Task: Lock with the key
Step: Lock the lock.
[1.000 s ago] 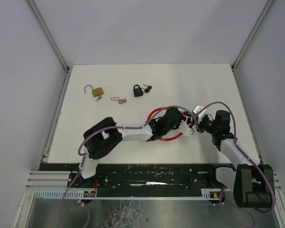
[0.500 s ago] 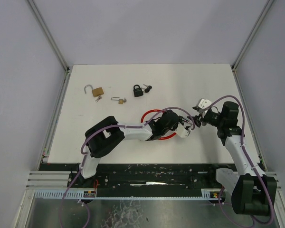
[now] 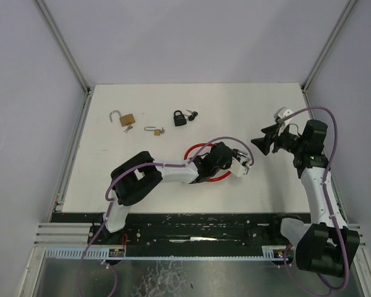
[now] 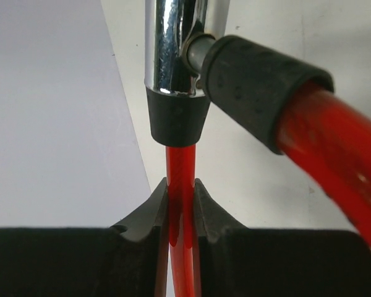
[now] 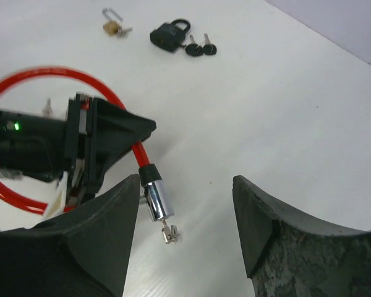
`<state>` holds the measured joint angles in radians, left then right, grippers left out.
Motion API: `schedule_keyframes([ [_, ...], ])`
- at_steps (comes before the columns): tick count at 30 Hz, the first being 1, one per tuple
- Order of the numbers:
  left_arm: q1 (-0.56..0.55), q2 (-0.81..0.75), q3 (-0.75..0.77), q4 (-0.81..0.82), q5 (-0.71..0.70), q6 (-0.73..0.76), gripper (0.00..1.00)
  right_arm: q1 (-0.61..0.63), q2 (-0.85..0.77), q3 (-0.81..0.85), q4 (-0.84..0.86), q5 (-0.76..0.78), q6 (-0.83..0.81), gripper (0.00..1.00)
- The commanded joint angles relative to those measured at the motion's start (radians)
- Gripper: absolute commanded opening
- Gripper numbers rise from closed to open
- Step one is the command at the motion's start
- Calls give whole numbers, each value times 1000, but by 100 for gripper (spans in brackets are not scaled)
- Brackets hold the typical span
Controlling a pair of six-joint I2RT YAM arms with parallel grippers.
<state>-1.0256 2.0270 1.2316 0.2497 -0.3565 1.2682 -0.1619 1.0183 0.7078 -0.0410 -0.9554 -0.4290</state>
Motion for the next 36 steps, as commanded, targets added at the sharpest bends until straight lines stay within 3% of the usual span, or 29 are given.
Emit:
schedule_keyframes([
  [1, 10, -26, 12, 158, -62, -75, 0, -68, 36, 107, 20, -67, 372, 69],
  [8, 28, -17, 74, 172, -104, -172, 0, -206, 8, 42, 250, -169, 771, 70],
  [16, 52, 20, 200, 114, -148, -300, 0, -255, -95, -74, 407, -152, 970, 69],
  [25, 62, 72, 341, 41, -221, -415, 0, -253, -214, -196, 524, -132, 1058, 65],
  [36, 66, 102, 410, -12, -259, -485, 0, -115, -124, -197, 486, -131, 984, 64],
])
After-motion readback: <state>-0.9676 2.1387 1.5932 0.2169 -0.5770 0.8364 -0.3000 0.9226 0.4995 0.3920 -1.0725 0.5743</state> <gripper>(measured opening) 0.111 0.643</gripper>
